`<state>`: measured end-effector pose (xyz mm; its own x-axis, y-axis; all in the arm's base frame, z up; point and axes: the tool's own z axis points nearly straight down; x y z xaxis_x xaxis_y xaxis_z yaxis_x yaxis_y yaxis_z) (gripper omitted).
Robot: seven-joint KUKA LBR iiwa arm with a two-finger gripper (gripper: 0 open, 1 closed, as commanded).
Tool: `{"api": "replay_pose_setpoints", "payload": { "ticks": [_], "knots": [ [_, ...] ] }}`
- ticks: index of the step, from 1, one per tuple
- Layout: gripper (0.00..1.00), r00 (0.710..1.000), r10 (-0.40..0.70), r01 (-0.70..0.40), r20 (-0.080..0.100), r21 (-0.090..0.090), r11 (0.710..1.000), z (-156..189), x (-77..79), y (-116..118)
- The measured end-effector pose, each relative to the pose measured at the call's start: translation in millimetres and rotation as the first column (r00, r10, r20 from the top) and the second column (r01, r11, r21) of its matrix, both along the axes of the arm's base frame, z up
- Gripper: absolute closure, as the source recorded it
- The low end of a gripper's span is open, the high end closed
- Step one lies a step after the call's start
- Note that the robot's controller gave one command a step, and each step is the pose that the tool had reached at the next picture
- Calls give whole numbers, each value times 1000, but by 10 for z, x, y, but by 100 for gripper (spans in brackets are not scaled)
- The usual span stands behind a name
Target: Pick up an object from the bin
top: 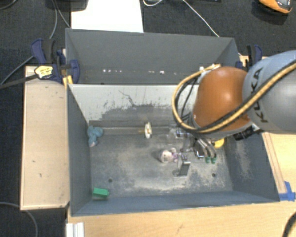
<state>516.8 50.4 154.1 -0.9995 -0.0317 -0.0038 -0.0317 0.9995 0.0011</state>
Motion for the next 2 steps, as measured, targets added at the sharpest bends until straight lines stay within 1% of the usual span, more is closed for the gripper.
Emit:
{"api": "replay_pose_setpoints", "payload": {
  "ticks": [1, 2],
  "knots": [
    [0, 999, 45, -45, 0, 0, 999, -491, 105, -88],
    [0, 1000, -28, 28, -1, 0, 1000, -730, 115, -251]
  ]
}}
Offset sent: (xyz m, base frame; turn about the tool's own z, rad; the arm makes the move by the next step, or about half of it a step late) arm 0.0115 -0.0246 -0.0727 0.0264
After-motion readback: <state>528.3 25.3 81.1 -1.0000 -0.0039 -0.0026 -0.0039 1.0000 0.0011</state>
